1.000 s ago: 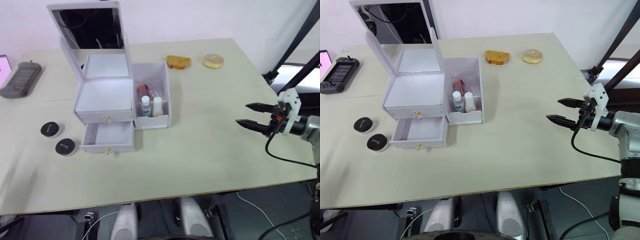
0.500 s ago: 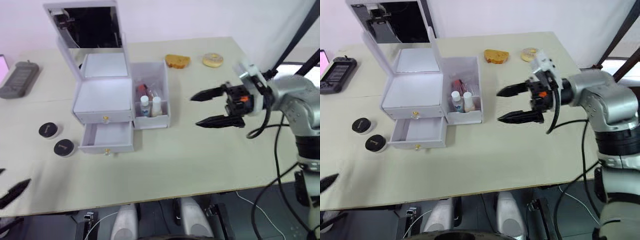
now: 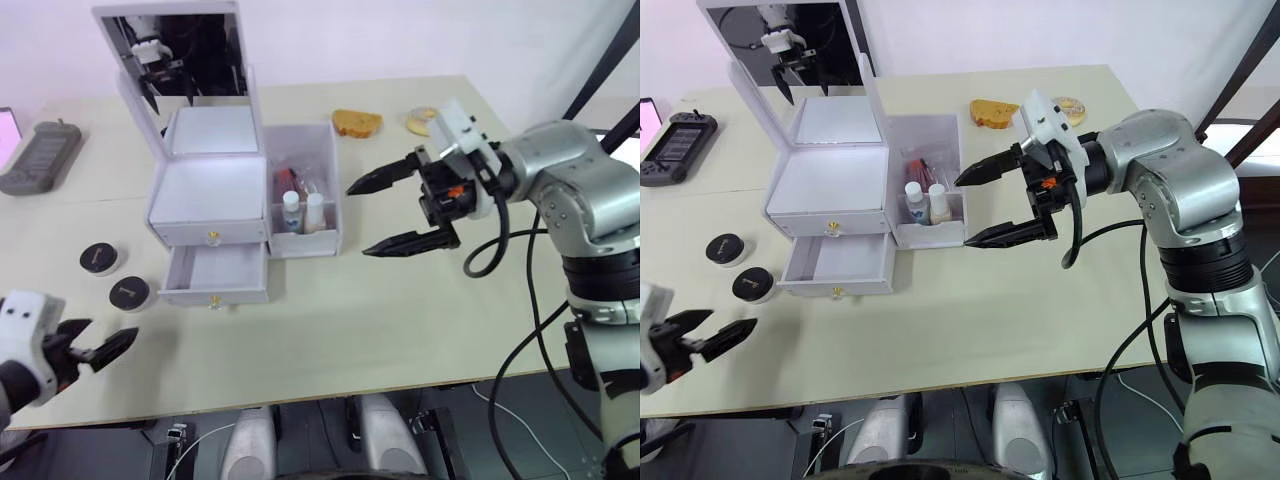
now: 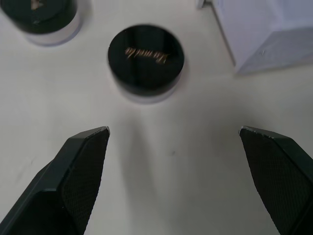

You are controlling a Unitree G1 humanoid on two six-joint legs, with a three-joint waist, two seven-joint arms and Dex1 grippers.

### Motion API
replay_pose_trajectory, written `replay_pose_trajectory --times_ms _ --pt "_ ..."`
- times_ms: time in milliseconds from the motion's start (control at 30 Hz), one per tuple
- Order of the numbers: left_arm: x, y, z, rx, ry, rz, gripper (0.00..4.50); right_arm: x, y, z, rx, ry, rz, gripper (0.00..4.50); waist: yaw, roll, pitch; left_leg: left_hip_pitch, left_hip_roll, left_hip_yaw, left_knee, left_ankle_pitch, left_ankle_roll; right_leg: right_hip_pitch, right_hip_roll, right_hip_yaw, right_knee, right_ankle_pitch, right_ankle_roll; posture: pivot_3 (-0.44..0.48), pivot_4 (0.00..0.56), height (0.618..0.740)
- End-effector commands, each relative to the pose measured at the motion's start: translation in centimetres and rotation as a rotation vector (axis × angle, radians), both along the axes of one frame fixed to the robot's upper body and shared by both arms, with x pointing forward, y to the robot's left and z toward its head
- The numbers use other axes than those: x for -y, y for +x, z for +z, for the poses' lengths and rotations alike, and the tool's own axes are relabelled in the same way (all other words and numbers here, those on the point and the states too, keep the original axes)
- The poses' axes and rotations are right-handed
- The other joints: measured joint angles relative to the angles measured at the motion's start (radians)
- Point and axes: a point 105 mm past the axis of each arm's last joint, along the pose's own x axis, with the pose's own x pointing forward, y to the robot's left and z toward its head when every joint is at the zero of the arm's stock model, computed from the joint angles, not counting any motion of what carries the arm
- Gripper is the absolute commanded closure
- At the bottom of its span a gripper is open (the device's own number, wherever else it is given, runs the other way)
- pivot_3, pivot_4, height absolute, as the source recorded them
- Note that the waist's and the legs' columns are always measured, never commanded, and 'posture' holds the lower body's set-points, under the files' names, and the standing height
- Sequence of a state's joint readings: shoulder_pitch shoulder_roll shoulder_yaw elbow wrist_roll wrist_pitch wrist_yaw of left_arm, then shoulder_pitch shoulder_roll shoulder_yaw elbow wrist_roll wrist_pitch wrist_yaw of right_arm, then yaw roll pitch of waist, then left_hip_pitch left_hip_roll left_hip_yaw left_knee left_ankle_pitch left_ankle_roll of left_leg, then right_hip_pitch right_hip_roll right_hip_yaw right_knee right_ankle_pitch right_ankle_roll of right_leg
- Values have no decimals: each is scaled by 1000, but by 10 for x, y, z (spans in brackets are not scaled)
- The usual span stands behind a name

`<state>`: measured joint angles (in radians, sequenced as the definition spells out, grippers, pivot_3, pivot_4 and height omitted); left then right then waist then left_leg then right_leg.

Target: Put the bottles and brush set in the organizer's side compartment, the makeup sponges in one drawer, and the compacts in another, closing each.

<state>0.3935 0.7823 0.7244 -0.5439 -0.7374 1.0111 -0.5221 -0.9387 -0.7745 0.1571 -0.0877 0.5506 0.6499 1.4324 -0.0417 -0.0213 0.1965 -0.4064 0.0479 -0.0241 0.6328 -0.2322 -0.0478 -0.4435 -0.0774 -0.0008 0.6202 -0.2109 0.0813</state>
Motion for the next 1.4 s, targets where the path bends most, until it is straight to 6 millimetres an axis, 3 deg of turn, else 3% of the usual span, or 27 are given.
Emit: replay_pose_trajectory --times_ms 33,367,900,1000,1067,1300,1400 --pt "-6 13 -4 -23 33 57 18 2 -6 14 70 12 -14 0 -1 0 0 0 0 0 0 0 0 0 0 0 1 0 0 0 150 740" --pt "-14 32 -10 -38 50 88 18 10 -8 13 82 4 -73 0 0 0 0 1 0 -3 3 0 0 0 2 0 6 0 0 0 150 740" --pt "-3 65 -13 -13 40 83 18 13 -6 17 109 15 -110 0 1 -1 0 1 0 -3 6 0 0 0 2 0 9 0 0 0 150 740" --pt "2 69 -12 -10 30 76 869 13 -7 18 108 17 -112 0 2 -1 0 1 0 -3 7 0 0 0 2 0 9 0 0 0 150 740" --pt "2 68 -11 -12 29 75 1790 14 -7 18 106 18 -114 0 2 -1 0 0 0 -3 8 0 0 0 2 0 10 0 0 0 150 740" --pt "-12 62 14 36 67 98 1839 13 -6 15 107 14 -111 0 0 -1 0 0 0 -4 8 0 0 0 2 0 10 0 0 0 150 740" --pt "-2 61 39 101 62 22 1839 11 -4 15 108 16 -105 0 1 -1 0 0 0 -4 9 0 0 0 2 0 10 0 0 0 150 740"
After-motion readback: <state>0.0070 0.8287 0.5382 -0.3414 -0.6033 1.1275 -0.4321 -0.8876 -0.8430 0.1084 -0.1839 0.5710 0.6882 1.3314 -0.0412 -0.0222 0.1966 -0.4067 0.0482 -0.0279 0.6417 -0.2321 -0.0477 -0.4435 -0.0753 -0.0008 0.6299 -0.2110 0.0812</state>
